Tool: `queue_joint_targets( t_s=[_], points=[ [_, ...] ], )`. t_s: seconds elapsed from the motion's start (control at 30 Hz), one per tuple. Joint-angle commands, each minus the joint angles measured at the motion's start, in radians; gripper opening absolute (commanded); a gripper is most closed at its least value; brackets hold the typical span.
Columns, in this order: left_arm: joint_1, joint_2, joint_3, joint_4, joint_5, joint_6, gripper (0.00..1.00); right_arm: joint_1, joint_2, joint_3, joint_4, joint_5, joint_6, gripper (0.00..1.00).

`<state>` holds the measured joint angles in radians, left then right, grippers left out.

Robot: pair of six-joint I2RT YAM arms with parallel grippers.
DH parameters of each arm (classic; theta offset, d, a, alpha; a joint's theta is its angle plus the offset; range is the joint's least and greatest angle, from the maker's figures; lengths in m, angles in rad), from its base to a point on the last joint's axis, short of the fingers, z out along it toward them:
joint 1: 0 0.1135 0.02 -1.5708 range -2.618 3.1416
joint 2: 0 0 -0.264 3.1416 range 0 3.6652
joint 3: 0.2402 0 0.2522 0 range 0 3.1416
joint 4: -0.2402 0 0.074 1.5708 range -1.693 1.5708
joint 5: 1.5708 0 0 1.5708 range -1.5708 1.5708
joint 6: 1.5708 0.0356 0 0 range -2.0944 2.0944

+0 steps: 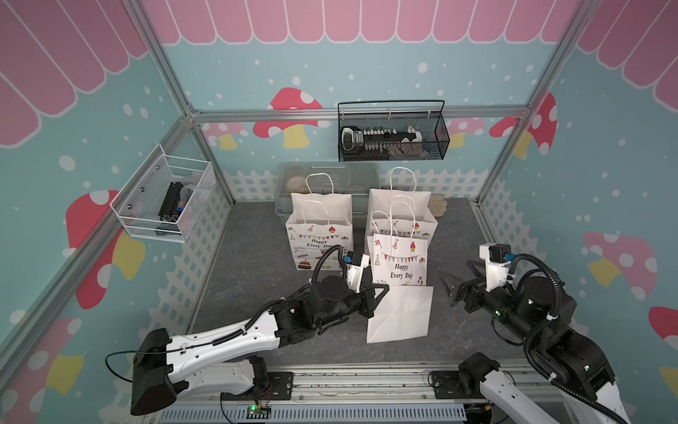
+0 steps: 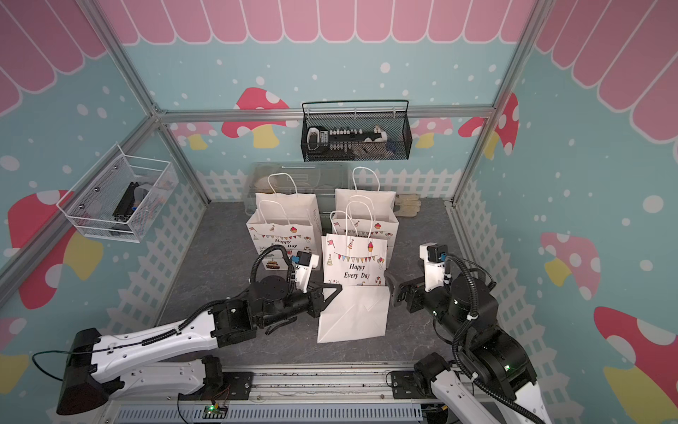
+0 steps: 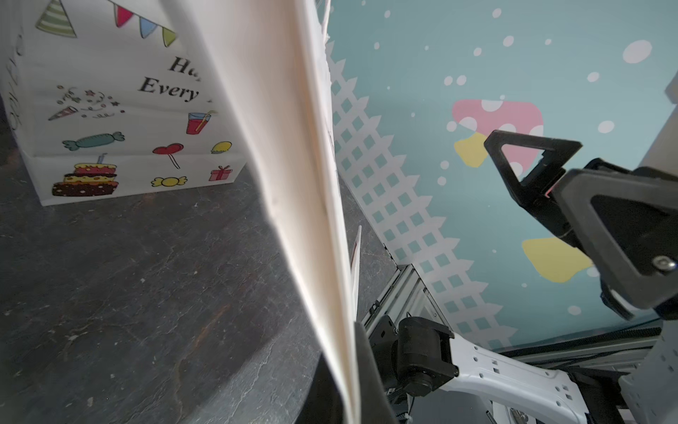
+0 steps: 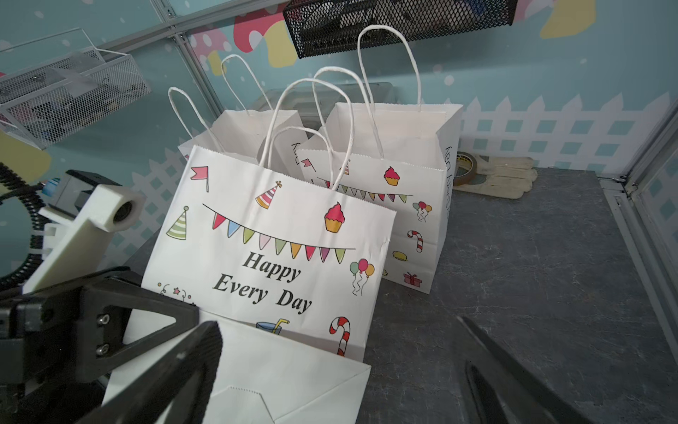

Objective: Put away the paper bag
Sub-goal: Place the paper bag at the center of the board.

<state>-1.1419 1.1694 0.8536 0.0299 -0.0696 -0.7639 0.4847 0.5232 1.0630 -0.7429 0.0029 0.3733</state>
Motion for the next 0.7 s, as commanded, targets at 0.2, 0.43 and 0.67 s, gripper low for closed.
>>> queue_joint_targets(
  t_s=[0.2,0.43,0.67],
  points=[
    [-0.067,0.166,0.105,0.114,-0.052,-0.054,0.0,0.003,-0.028,0.026,-0.014,-0.006,-0.001,0.99],
    [-0.092,0.299,0.136,0.257,-0.052,-0.113,0.0,0.003,-0.044,0.023,-0.017,-0.002,0.006,0.99],
    [-0.096,0.455,0.208,0.325,-0.024,-0.141,0.0,0.003,-0.072,-0.008,-0.009,0.03,0.007,0.99]
  ],
)
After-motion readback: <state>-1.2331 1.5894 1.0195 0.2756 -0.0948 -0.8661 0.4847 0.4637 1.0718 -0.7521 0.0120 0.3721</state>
